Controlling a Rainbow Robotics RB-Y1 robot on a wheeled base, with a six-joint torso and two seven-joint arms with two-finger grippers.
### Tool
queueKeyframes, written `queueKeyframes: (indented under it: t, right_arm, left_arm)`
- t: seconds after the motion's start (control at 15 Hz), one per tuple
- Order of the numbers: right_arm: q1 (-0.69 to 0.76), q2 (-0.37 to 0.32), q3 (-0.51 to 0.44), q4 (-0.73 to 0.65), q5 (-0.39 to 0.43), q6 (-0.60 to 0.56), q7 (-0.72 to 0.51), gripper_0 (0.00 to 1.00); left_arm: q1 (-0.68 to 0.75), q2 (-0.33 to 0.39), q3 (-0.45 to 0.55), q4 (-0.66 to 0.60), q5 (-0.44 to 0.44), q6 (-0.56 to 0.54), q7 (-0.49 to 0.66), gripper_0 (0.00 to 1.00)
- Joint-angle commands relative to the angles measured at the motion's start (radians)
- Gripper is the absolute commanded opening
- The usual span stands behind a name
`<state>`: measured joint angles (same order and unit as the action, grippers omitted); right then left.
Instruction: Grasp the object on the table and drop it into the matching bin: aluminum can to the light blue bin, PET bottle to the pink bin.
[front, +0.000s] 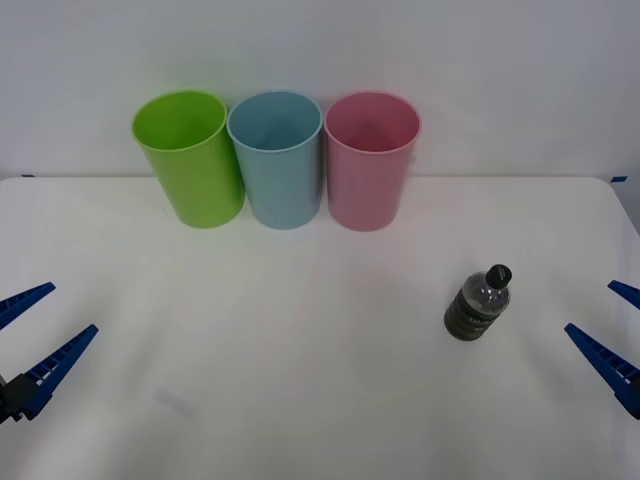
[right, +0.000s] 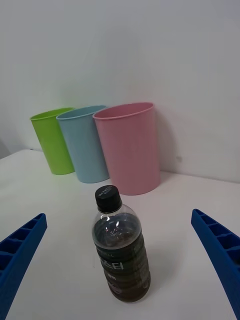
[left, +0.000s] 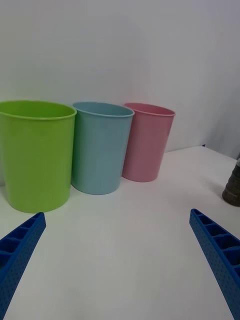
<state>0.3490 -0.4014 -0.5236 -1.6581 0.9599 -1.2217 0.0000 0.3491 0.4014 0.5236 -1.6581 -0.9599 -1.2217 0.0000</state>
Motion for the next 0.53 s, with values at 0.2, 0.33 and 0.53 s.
queueKeyframes:
  t: [0.2, 0.33, 0.53]
  right_arm:
    - [0.028, 0.013, 0.017, 0.032, 0.043, -0.001, -0.008, 1.00]
    - [0.031, 0.003, 0.028, 0.032, 0.045, 0.005, -0.006, 1.00]
    - [0.048, -0.014, 0.040, 0.034, 0.045, 0.007, 0.006, 1.00]
  left_arm:
    - [0.000, 0.000, 0.000, 0.000, 0.000, 0.000, 0.000, 1.00]
    - [0.000, 0.000, 0.000, 0.000, 0.000, 0.000, 0.000, 1.00]
    - [0.000, 0.000, 0.000, 0.000, 0.000, 0.000, 0.000, 1.00]
